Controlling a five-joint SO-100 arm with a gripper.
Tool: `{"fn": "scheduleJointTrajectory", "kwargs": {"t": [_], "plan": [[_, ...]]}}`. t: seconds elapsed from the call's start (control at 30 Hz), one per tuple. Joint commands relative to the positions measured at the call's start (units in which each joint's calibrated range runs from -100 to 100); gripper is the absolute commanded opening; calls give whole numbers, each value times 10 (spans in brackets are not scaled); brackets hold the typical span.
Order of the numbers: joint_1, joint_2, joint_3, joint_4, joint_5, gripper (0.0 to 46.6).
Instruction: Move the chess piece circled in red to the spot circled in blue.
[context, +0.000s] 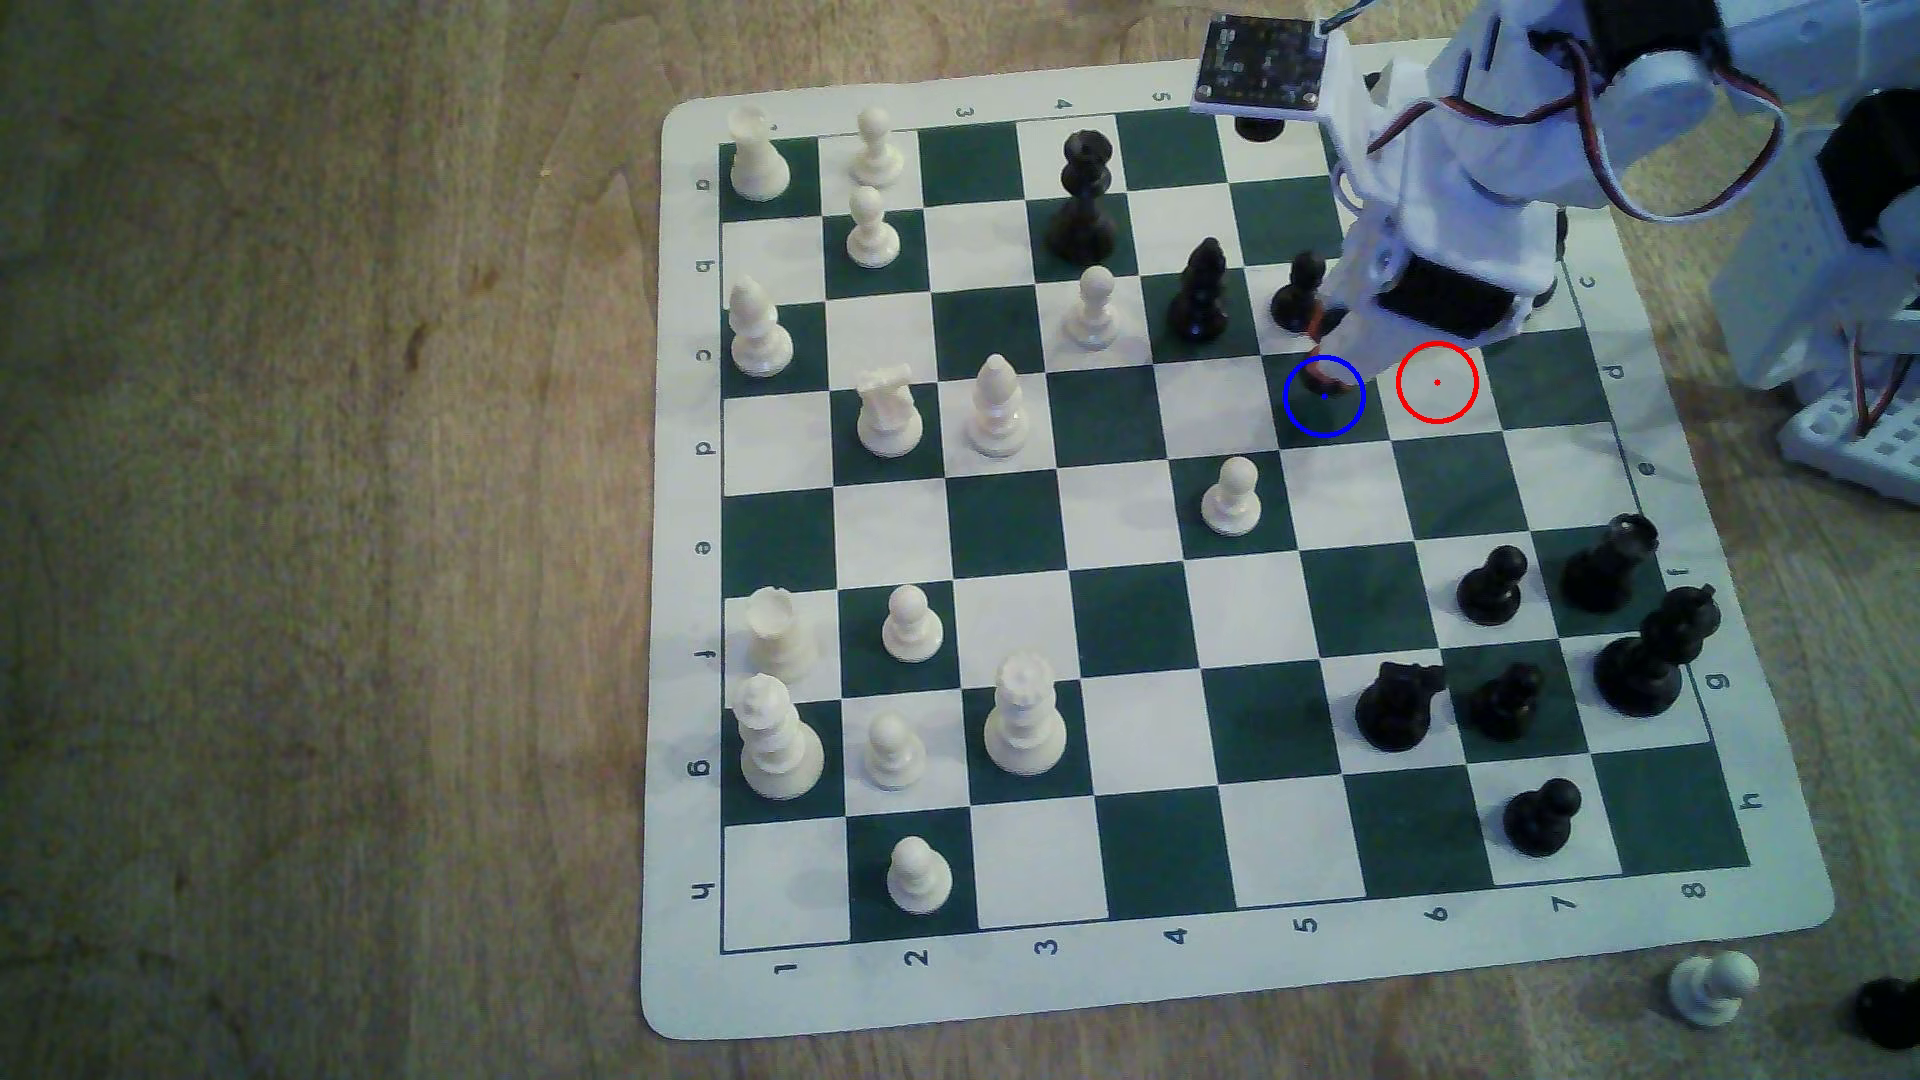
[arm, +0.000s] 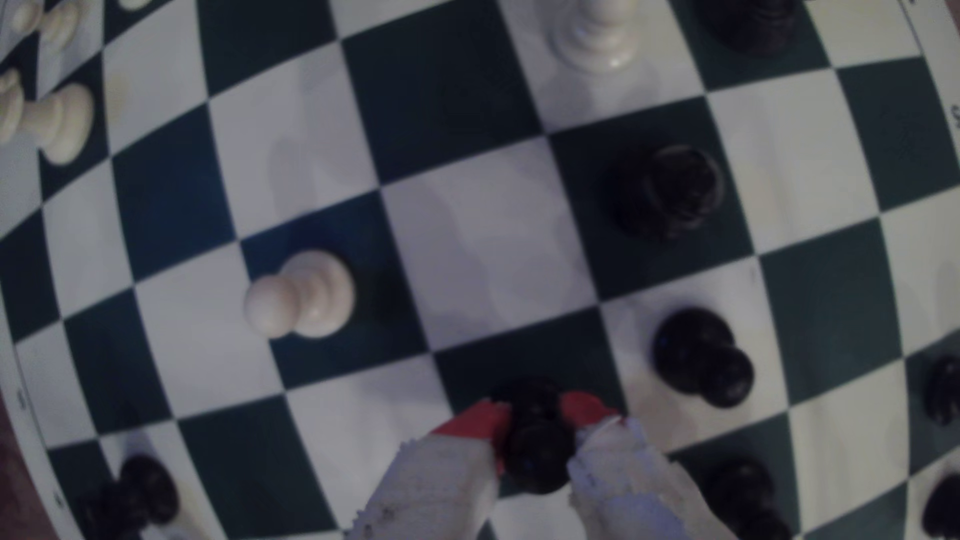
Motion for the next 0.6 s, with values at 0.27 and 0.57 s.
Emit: {"fn": "scheduleJointTrajectory", "kwargs": {"t": [0.27,0.57], "plan": [[-4,15,-21,-34,3,3],[4,38,-13,-34,15,3]]}}
